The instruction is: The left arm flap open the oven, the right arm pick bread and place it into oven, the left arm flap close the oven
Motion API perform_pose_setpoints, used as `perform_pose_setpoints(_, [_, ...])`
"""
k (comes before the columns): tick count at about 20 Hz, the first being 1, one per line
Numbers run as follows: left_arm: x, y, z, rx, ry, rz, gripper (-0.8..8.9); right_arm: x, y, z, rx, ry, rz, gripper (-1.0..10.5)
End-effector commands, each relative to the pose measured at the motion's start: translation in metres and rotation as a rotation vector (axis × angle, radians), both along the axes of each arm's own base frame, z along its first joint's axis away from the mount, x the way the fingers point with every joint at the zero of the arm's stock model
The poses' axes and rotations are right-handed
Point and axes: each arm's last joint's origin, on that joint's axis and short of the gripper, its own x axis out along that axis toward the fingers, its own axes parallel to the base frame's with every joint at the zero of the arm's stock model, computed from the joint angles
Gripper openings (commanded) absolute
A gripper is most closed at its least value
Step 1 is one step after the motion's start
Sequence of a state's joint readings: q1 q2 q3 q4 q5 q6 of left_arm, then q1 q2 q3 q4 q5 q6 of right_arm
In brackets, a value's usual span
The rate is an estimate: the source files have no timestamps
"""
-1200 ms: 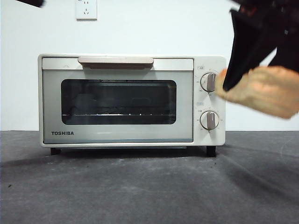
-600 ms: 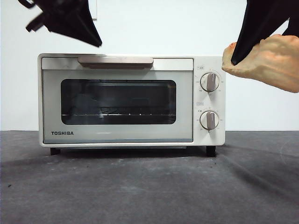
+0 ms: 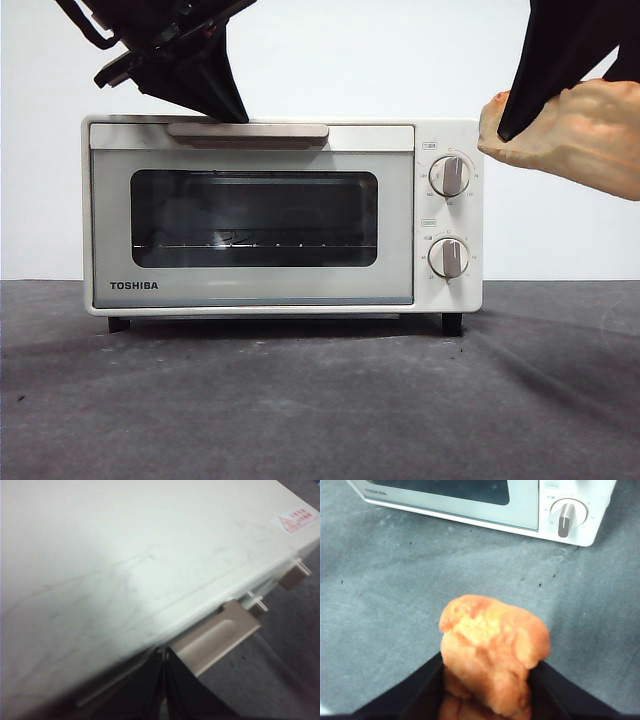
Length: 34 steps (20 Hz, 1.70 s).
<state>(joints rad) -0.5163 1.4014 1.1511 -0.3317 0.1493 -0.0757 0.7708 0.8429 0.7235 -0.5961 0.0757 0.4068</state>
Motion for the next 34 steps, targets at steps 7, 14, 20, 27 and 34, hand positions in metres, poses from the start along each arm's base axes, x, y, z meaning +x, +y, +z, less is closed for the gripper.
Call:
perform_pose_setpoints(7, [-0.024,-0.018,-0.026,0.155,0.235,-0.099,0.17,0.001,0.003,0.007,0.009,-0.037,0.02,2.0])
perform_pose_setpoints(14, [-0.051,-0.028,-0.037,0.257,0.396,-0.167,0.17,0.001,0.003,0.007,0.008,-0.04,0.023,2.0])
perform_pose_setpoints(20, [-0.061,-0.03,-0.035,0.265,0.44,-0.168,0.17,0.001,0.003,0.008,0.017,-0.038,0.032,2.0])
perform_pose_setpoints(27, [-0.076,-0.003,0.003,0.164,0.306,-0.127,0.17,0.002,0.004,0.008,0.031,-0.037,0.042,2.0])
perform_pose_setpoints(34, [-0.109,0.062,0.012,0.037,0.181,0.061,0.16,0.015,0.02,0.009,0.057,-0.018,0.084,2.0])
